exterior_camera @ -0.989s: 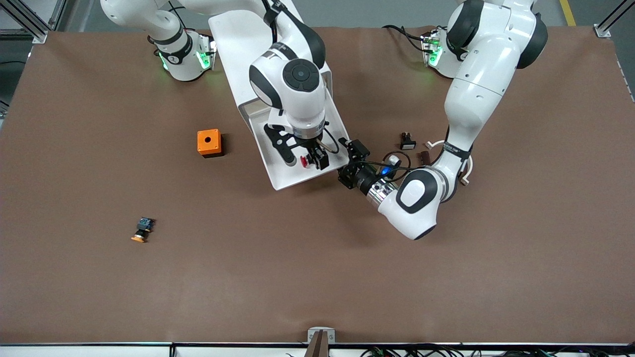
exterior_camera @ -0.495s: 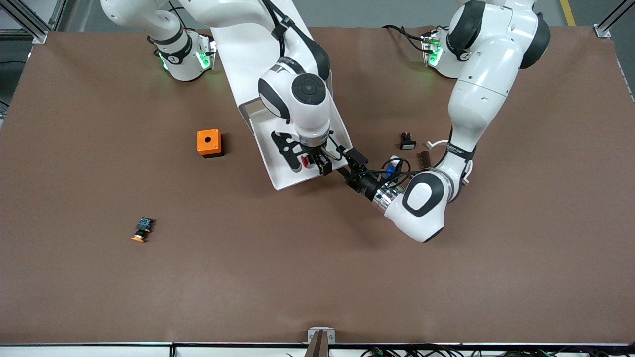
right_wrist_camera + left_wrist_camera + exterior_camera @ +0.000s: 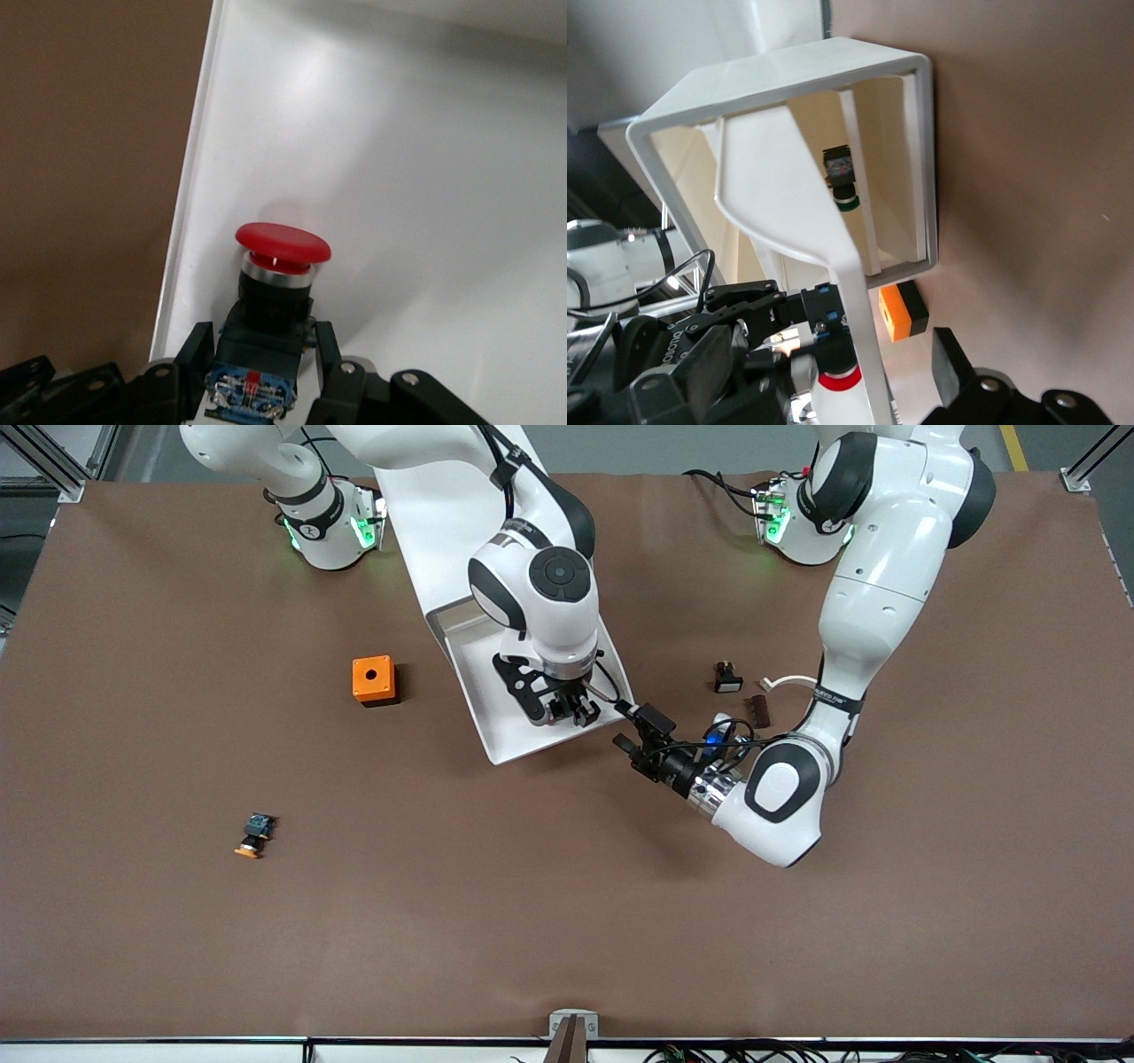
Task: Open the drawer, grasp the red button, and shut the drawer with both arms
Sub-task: 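Carry the red button out with the right gripper while the left gripper releases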
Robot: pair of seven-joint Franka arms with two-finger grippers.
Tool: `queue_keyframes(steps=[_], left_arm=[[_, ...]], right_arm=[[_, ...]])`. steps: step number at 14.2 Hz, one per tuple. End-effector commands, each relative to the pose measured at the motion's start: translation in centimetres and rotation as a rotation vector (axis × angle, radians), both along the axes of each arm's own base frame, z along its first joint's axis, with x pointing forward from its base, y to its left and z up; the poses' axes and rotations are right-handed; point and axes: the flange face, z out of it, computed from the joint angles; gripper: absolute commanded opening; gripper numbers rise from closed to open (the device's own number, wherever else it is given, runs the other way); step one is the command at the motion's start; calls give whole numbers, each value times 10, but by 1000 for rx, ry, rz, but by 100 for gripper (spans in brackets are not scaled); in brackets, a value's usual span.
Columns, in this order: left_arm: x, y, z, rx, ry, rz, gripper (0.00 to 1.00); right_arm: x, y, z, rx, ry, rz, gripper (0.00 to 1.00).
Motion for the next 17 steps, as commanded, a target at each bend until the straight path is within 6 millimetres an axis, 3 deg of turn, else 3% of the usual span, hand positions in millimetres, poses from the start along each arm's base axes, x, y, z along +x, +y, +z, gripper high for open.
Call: queue_keyframes(steps=[1,4,7,9,12,15,17], left_arm=[[1,-1,10,-100,-183,-86,99],[14,3,27,-269,-455,-191,99],[15,4,49,-396,-686,-332,99],[22,8,66,-447,-854,-427,99],[35,10,99,-440,-1110,-578,99],[43,-7,121,-329,-1303,-722,99],[44,-27,136,-238,-1438,-837,99]], right_arm=[[-10,13,3,-1,1,6,4],[-2,6,13,4,-4,17,0],[27,-23,41,-41,41,189,0],[57,-68,74,-49,63,354,0],[104,-140,100,-35,50,539,0],[153,-213,98,-26,16,627,0],[174,-254,88,-28,6,695,0]])
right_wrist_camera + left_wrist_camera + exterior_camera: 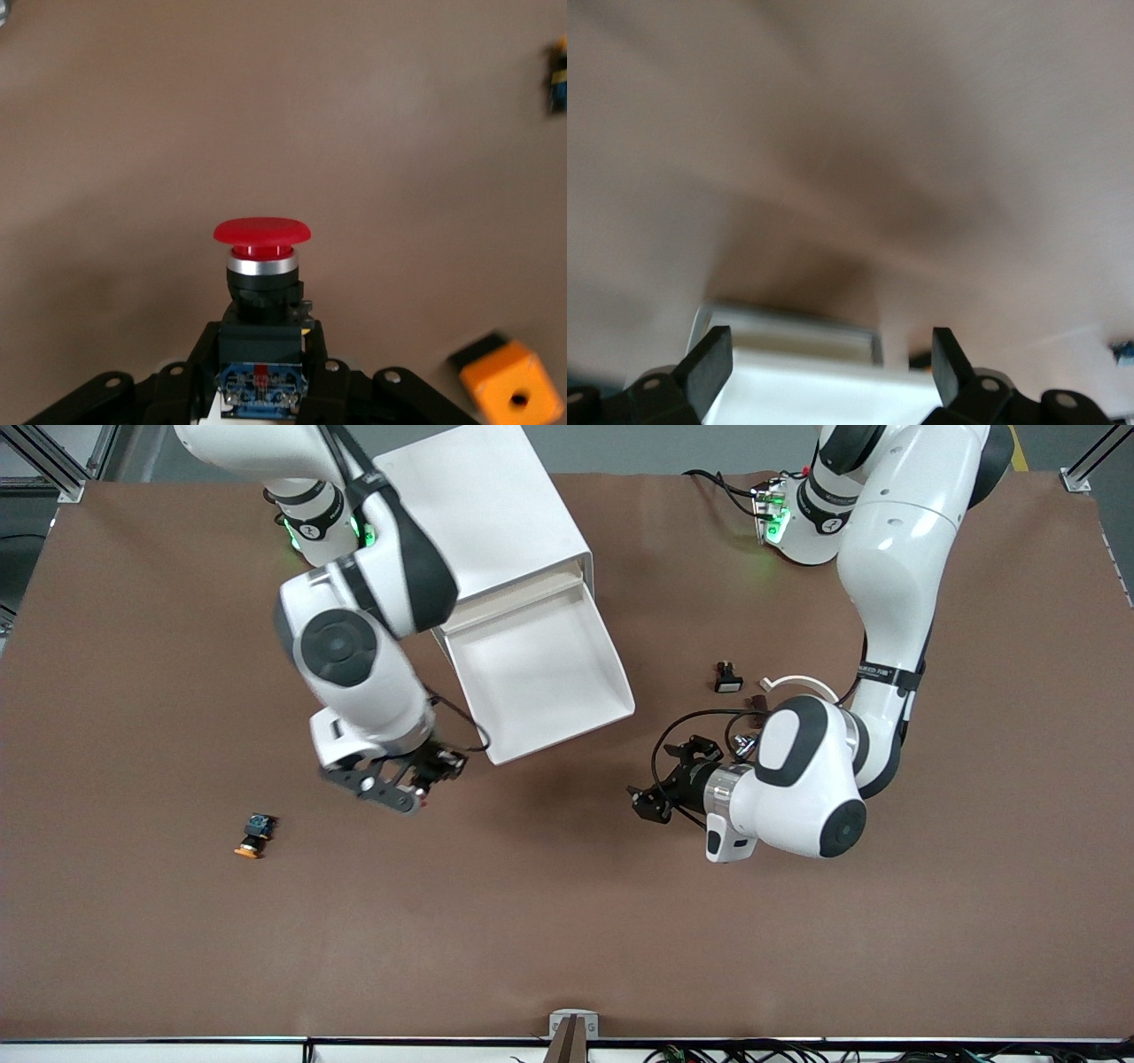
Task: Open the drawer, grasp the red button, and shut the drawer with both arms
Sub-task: 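Carry the red button out with the right gripper while the left gripper releases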
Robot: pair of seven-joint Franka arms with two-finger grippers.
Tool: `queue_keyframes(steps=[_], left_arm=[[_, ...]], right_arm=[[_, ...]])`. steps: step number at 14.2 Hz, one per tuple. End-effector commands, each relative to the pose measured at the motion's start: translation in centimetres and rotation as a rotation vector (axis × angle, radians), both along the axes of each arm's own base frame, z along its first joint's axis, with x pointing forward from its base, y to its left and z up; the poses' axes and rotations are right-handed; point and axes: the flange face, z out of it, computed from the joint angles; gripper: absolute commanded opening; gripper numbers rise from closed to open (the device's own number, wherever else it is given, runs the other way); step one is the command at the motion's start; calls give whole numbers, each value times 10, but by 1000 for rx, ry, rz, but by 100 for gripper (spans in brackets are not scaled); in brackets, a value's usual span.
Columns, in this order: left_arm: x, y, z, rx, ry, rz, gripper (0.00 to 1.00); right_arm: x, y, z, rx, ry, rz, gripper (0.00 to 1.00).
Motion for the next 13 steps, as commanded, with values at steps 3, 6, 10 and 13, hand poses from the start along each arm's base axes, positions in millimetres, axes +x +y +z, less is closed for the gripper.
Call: queue_keyframes(steps=[3,6,10,13], left_arm=[[-10,-52,25,117,-347,-91,99],[-28,-83,22,171,-409,-150,99],[-50,-112,10,263,-470,-208,99],[-77,-132,-10,301,-476,-271,99]], right_arm=[[42,-93,-50,2,7,132,0],[57,-142,-111,-12,41,131,0],[61,-183,-165,-18,27,96,0],[56,-212,-205,-20,-6,109,0]])
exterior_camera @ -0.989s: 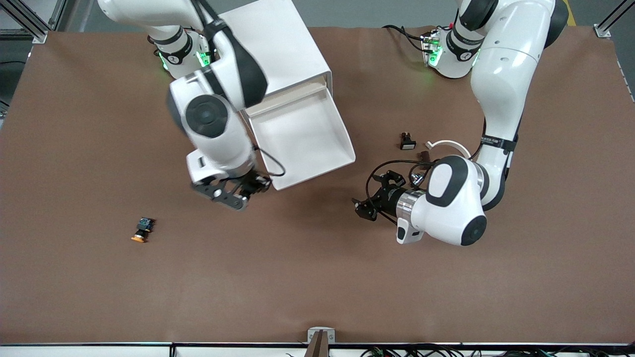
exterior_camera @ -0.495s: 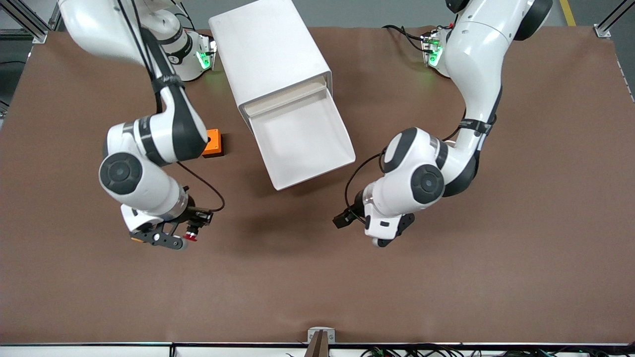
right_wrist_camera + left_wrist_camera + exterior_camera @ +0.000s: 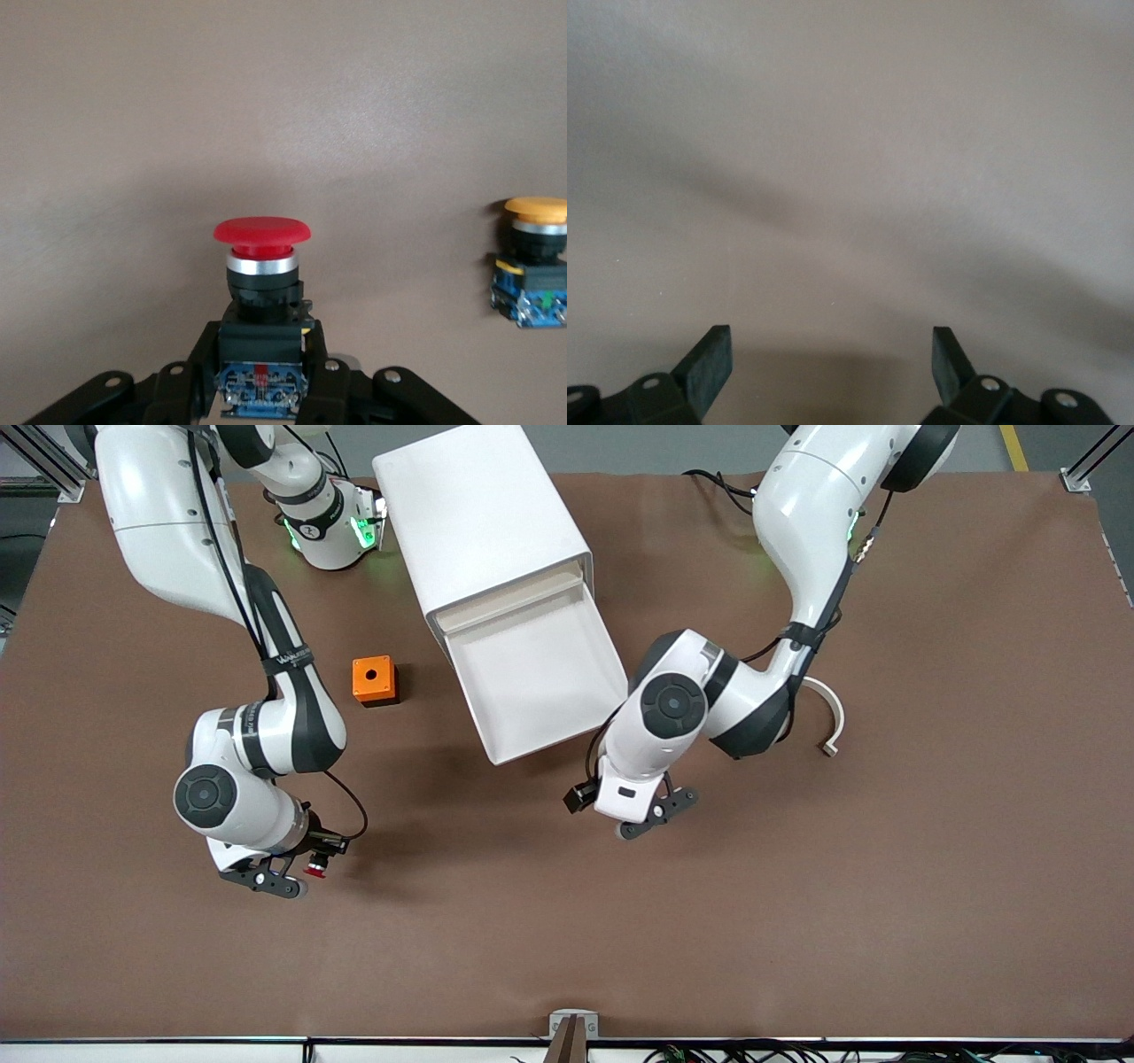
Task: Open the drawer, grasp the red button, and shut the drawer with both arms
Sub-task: 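Lower the red button beside the yellow button with the right gripper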
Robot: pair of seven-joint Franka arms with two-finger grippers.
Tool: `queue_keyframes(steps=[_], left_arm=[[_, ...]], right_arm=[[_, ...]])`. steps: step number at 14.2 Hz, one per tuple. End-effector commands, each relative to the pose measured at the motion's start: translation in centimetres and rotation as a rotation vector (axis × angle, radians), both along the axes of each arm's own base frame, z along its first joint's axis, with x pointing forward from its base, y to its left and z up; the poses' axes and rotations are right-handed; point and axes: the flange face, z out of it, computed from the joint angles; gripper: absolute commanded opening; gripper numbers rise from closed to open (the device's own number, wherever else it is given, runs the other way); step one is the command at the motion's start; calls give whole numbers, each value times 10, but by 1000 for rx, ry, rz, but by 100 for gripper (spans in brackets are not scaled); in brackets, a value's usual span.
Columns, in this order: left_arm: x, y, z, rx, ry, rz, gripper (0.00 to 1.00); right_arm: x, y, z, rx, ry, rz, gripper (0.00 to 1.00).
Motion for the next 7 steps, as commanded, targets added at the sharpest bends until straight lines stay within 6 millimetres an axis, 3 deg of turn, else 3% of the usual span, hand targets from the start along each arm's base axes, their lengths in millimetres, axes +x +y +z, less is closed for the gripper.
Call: queue_keyframes(steps=[1,4,7], left_arm=[[-26,-13,-10,47,-20,-21,99],[-47,-32,-9,54,-18,-26,99],[-75,-50,-9,65,-4,-38,99]], right_arm=[[-6,-34,-28,3,-20,28,0],[-9,-62,-39,3,-17,23,0],[-14,-65,-42,11,-7,25,0]])
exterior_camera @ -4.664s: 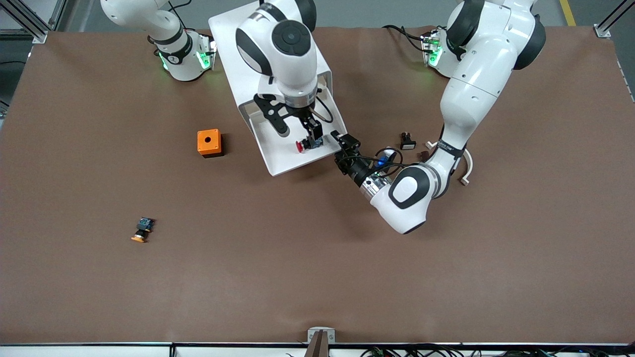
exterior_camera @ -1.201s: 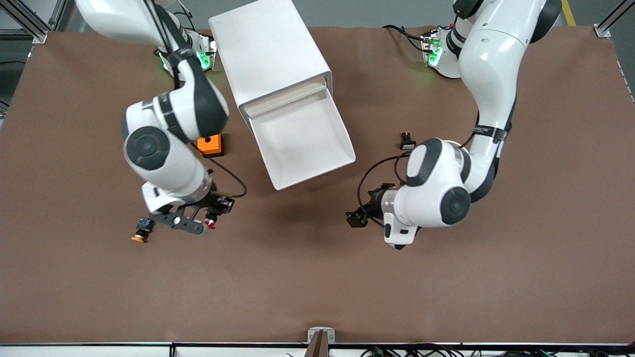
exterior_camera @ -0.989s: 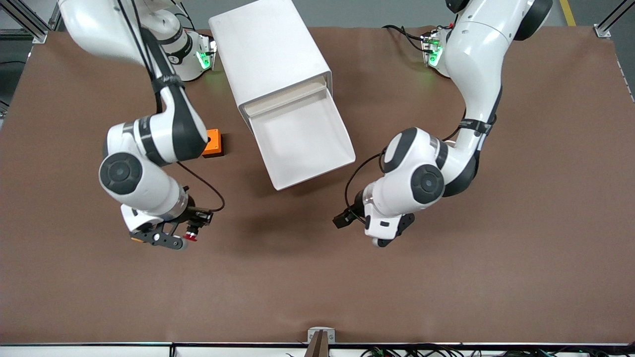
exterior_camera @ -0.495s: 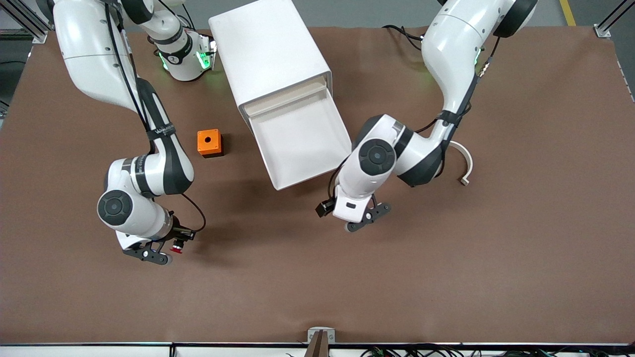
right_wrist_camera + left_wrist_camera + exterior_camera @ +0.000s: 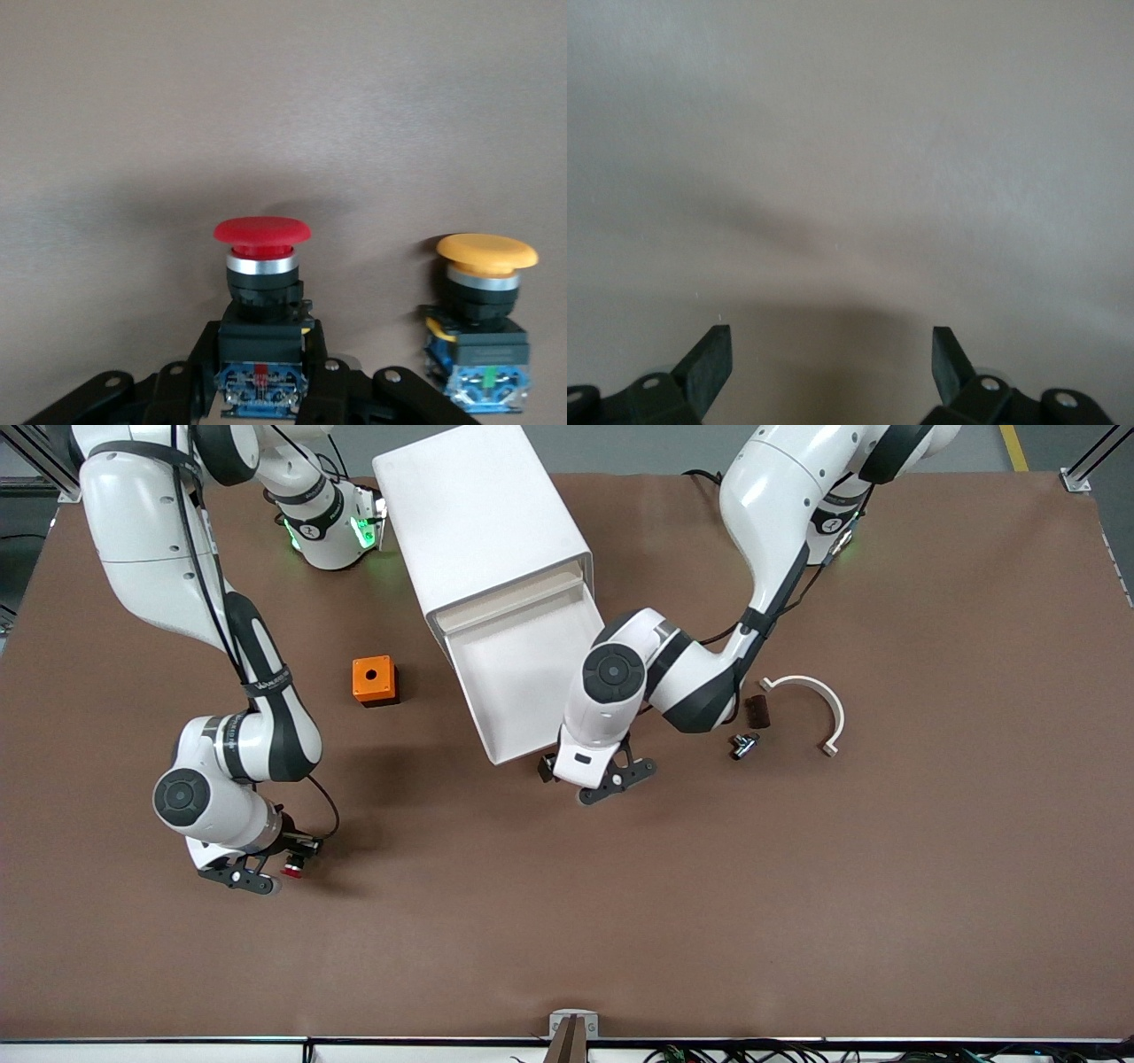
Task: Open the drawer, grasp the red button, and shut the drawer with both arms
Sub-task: 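Lower the red button beside the yellow button with the right gripper, then open the right gripper while the left gripper pushes the drawer shut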
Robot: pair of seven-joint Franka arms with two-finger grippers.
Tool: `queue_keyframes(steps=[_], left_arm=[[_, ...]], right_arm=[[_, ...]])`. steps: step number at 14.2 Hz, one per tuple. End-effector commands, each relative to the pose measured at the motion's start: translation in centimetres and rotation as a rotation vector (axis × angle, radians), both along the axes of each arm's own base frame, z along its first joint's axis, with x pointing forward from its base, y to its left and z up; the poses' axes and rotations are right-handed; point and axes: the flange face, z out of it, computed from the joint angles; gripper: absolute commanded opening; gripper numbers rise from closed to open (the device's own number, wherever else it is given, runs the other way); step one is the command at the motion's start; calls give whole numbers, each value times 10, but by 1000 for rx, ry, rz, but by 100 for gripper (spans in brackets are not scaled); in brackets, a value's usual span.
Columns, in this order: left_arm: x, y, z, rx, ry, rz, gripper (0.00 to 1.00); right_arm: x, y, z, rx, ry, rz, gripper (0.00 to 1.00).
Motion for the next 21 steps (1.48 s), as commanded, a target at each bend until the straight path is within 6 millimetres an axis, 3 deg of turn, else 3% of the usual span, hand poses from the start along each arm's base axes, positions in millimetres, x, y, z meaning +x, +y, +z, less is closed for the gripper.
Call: queue_keyframes(steps=[1,3,8,11,13,14,17,21], left_arm=[[-26,-6,14,23,-12,2,99],[-45,-17,16,25,5,-3,99],[-91,-42,-1,30,74,-4,99],[-105,-53,-1,16,105,40,99],[-112,-60,1,-2,131,59,99],[-116,-63,2,-18,157,75,99],[-122,-67,1,-57,223,115,99],[-145,-79,-4,-77,297,130,99]], right_arm=[[-5,5,6,21,-5,9,0],[-9,4,1,37,7,-10,0],[-18,9,2,76,21,-33,0],[-22,9,5,77,23,-22,0],[-24,-2,3,77,28,25,1],[-24,-8,3,77,26,53,10],[-24,-23,1,84,28,42,100],[-21,-19,3,102,21,29,100]])
